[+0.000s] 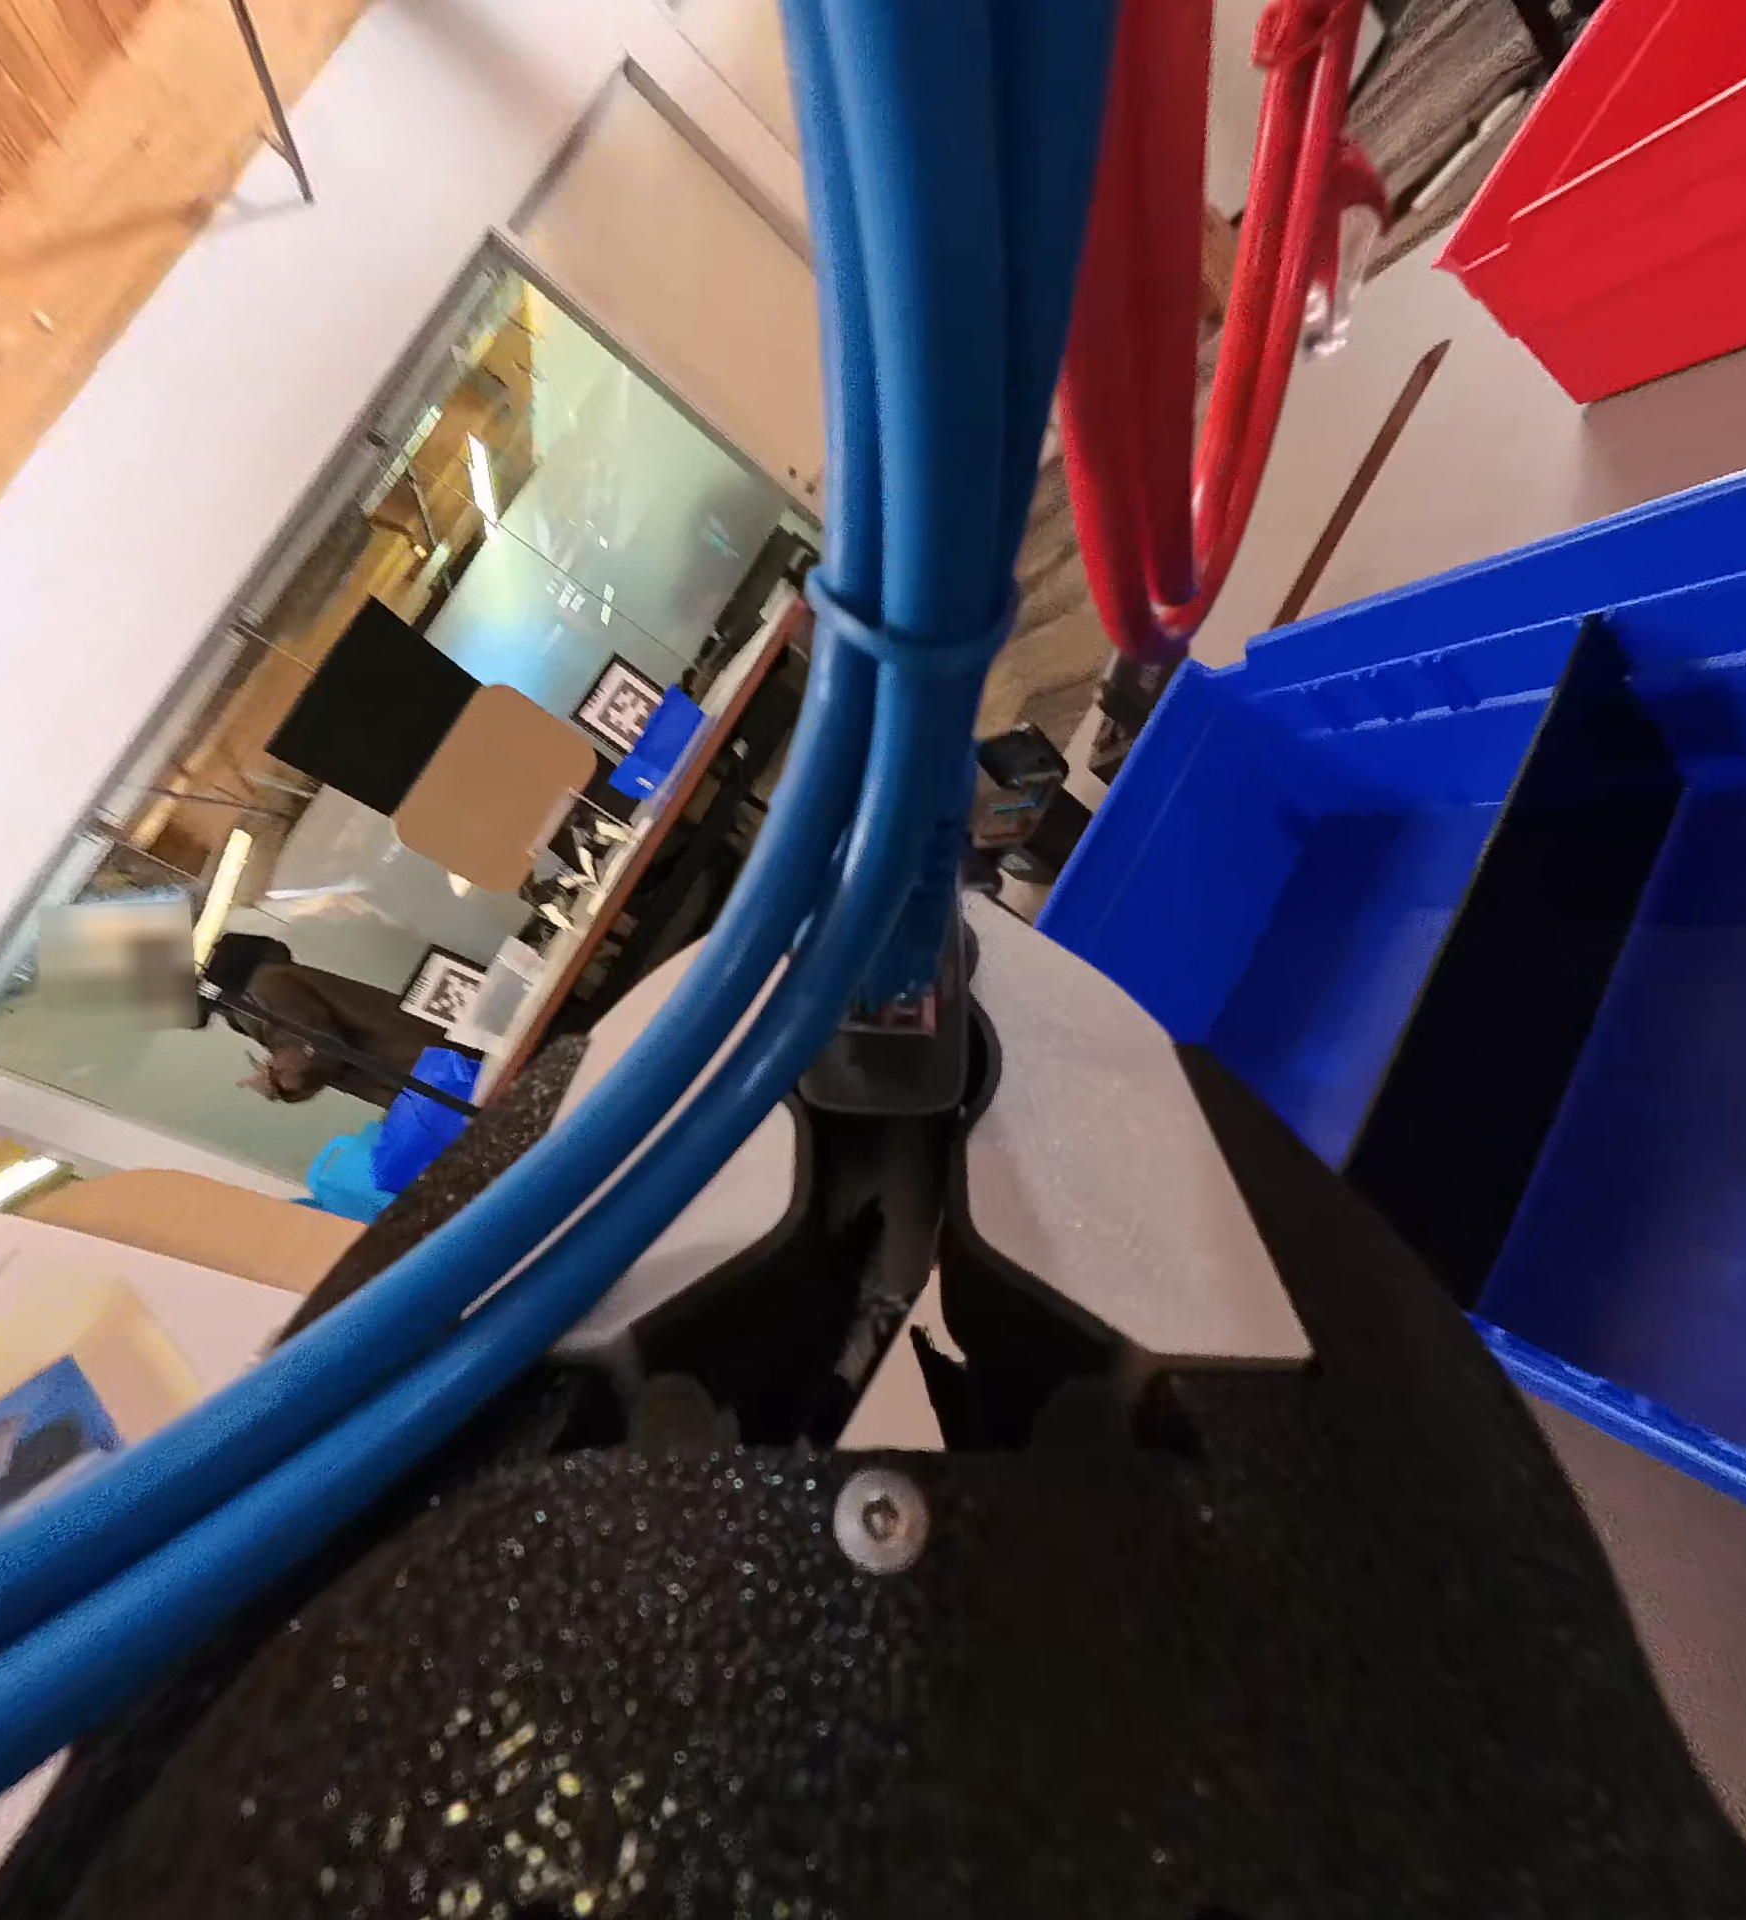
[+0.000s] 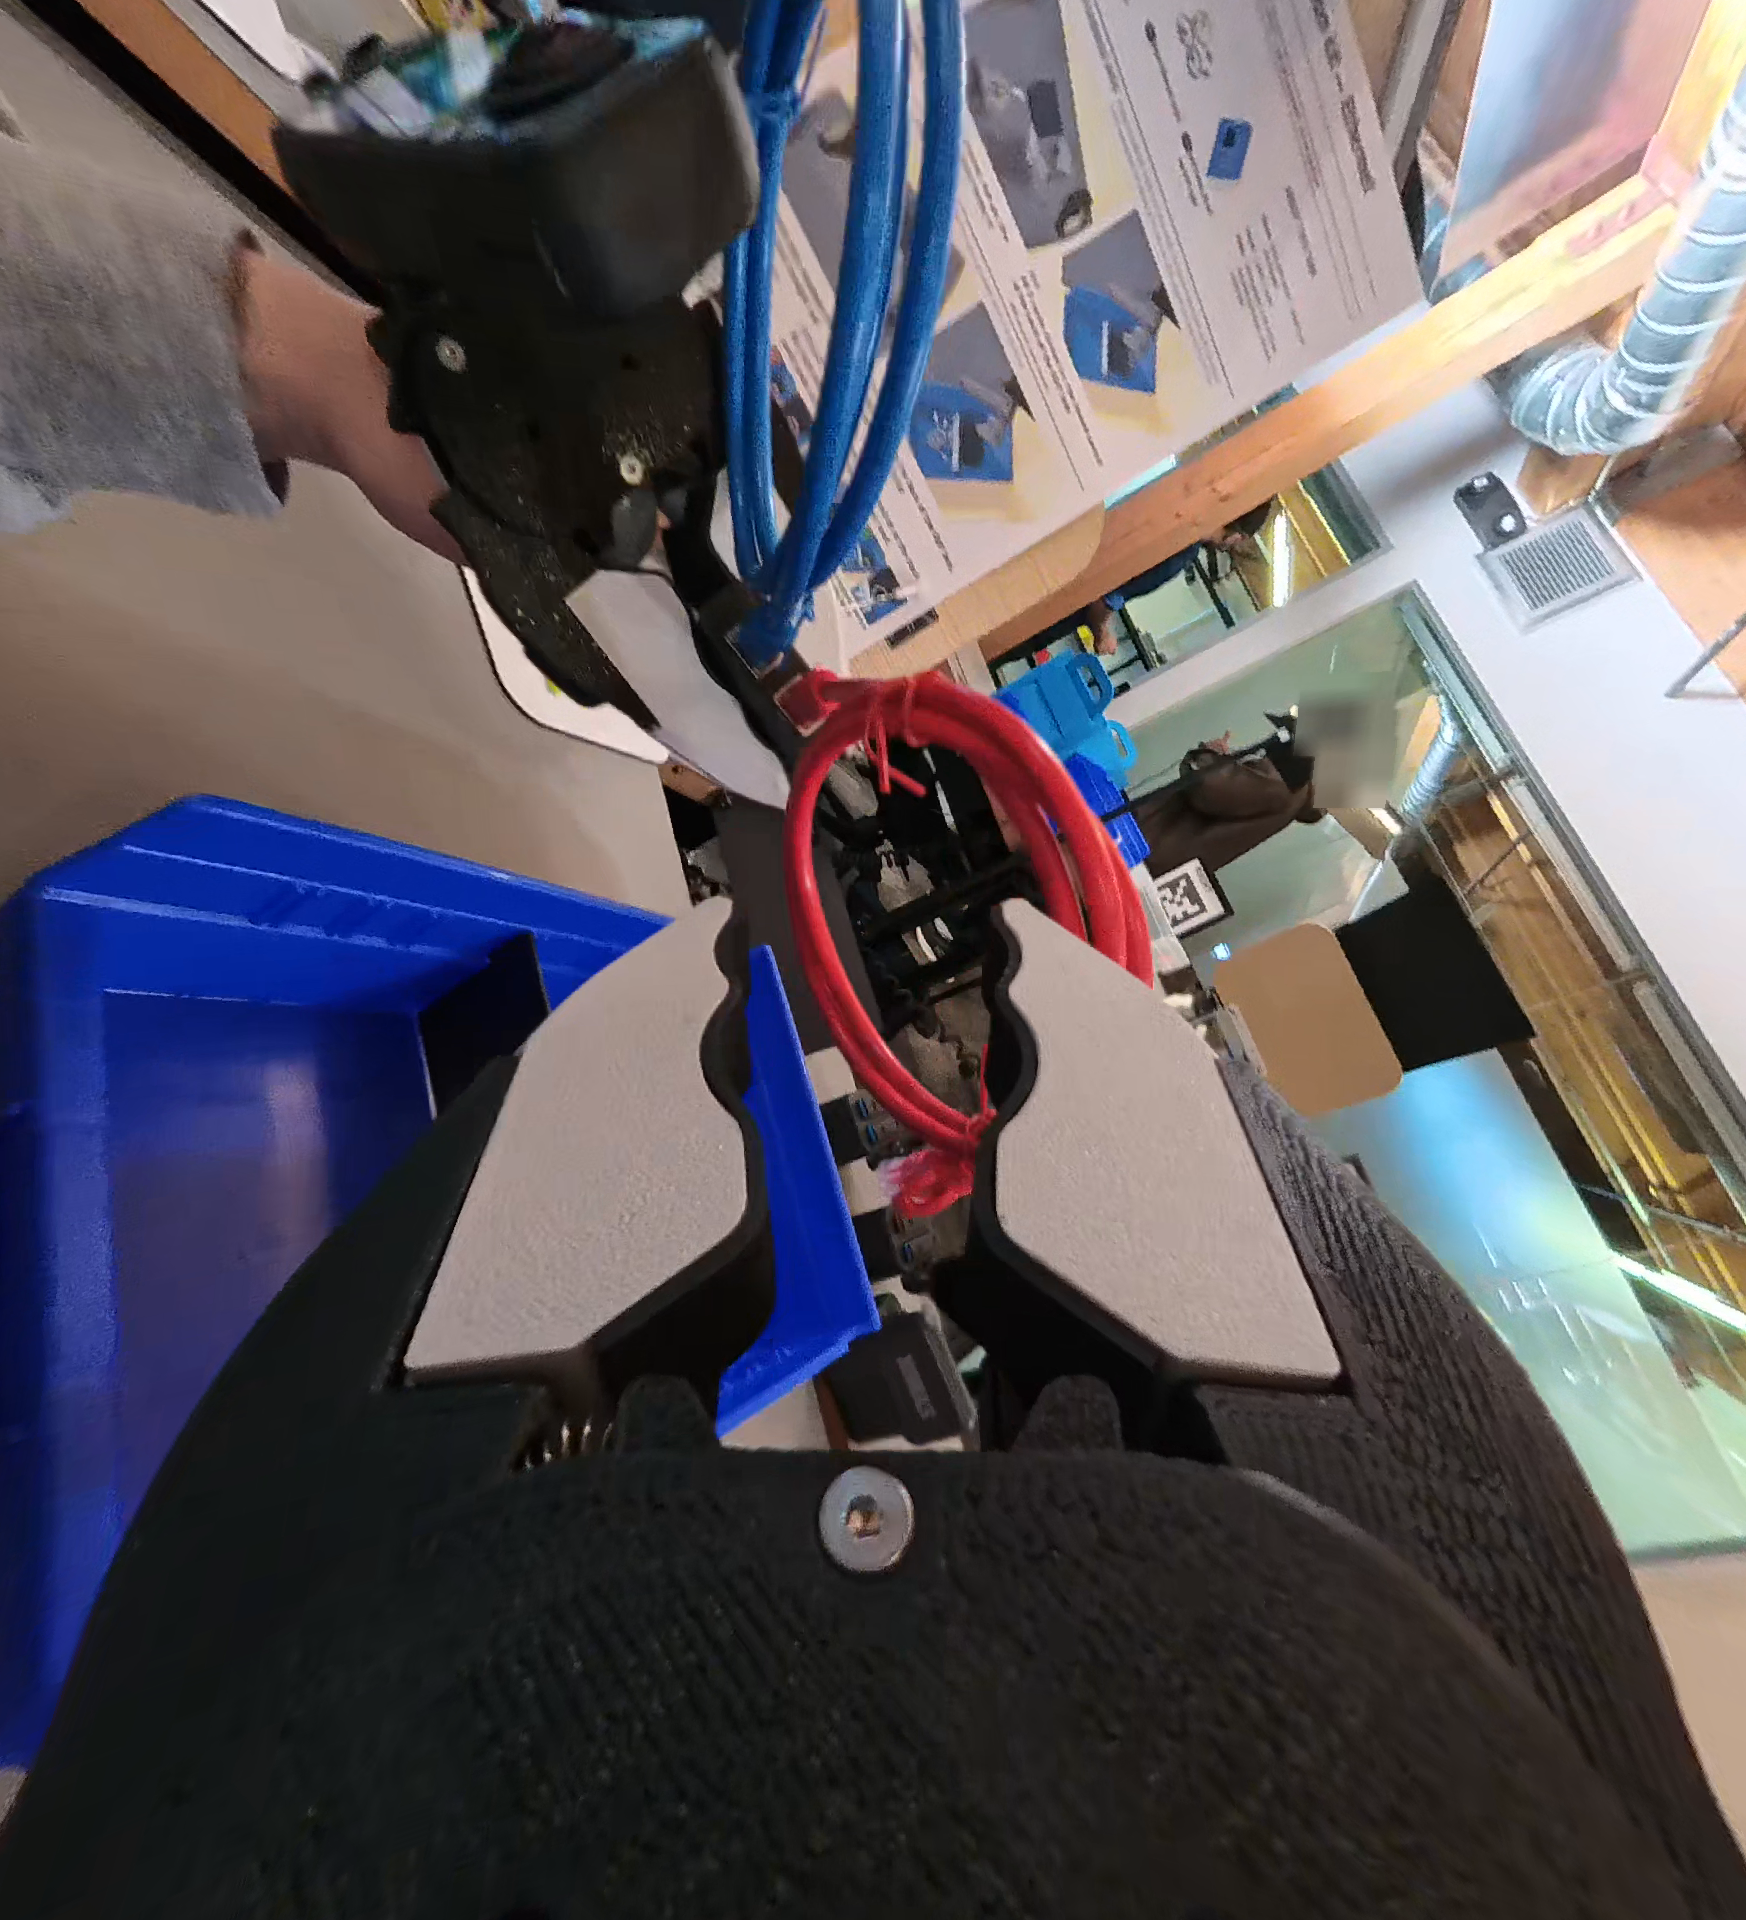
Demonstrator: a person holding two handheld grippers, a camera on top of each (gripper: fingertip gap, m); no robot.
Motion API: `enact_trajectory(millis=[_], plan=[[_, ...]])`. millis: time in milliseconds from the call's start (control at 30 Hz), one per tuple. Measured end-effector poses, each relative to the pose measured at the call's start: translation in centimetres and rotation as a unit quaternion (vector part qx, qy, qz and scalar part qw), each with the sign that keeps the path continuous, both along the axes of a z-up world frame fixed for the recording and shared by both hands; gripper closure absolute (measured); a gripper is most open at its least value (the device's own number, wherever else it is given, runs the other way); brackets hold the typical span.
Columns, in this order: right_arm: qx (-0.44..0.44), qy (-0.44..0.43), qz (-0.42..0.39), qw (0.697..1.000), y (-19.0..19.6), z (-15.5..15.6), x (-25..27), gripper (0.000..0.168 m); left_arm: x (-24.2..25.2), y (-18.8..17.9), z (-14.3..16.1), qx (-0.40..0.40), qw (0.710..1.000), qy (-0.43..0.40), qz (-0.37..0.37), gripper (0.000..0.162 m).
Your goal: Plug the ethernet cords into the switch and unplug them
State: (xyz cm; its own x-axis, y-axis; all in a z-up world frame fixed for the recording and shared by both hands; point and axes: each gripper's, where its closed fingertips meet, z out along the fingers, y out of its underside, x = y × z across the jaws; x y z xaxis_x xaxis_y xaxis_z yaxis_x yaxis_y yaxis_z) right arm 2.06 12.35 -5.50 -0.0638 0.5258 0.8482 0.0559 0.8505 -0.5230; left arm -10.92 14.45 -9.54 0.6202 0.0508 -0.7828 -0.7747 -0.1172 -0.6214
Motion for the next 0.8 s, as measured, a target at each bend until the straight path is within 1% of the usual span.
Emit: enact_trajectory(millis=[67, 100, 200, 267, 333, 400, 433, 500, 567, 633, 700, 800], plan=[[-0.006, 0.006, 0.019, 1.000, -0.5, 0.2, 0.1, 0.126, 0.5, -0.2, 0.7, 0.026, 0.999, 0.022, -0.013, 0.139], [-0.011, 0.010, 0.033, 0.999, -0.8, 0.4, 0.3, 0.126, 0.9, -0.3, 0.9, 0.037, 0.999, 0.018, -0.029, 0.139], [-0.054, 0.031, 0.103, 0.993, -1.9, 1.5, 1.9, 0.126, 2.0, -0.9, 1.4, 0.070, 0.993, -0.002, -0.096, 0.139], [-0.097, 0.055, 0.160, 0.981, -2.5, 2.8, 3.4, 0.126, 3.3, -1.7, 1.6, 0.089, 0.982, -0.009, -0.165, 0.139], [-0.131, 0.080, 0.189, 0.970, -1.9, 3.9, 4.5, 0.126, 4.7, -2.8, 1.7, 0.099, 0.966, -0.021, -0.236, 0.139], [-0.142, 0.096, 0.197, 0.965, -0.7, 4.1, 5.0, 0.125, 5.6, -3.6, 1.7, 0.097, 0.954, -0.036, -0.282, 0.139], [-0.142, 0.102, 0.177, 0.969, 0.5, 3.9, 4.7, 0.127, 5.9, -3.9, 1.7, 0.092, 0.950, -0.042, -0.296, 0.139], [-0.110, 0.073, 0.110, 0.985, 2.8, 2.1, 3.2, 0.127, 6.6, -4.2, 1.4, 0.075, 0.945, -0.040, -0.315, 0.139], [-0.074, 0.017, 0.089, 0.993, 2.9, -0.4, 1.3, 0.127, 7.4, -4.2, 1.0, 0.059, 0.942, -0.032, -0.328, 0.139], [-0.051, -0.023, 0.121, 0.991, 0.6, -2.1, -0.3, 0.126, 8.2, -4.2, 0.8, 0.046, 0.940, -0.025, -0.338, 0.139], [-0.026, -0.041, 0.157, 0.986, -2.2, -3.2, -1.6, 0.126, 8.8, -4.0, 0.2, 0.027, 0.941, -0.008, -0.336, 0.139], [0.029, -0.059, 0.153, 0.986, -3.9, -4.6, -3.1, 0.126, 9.4, -3.7, -0.8, -0.005, 0.942, 0.014, -0.335, 0.139]])
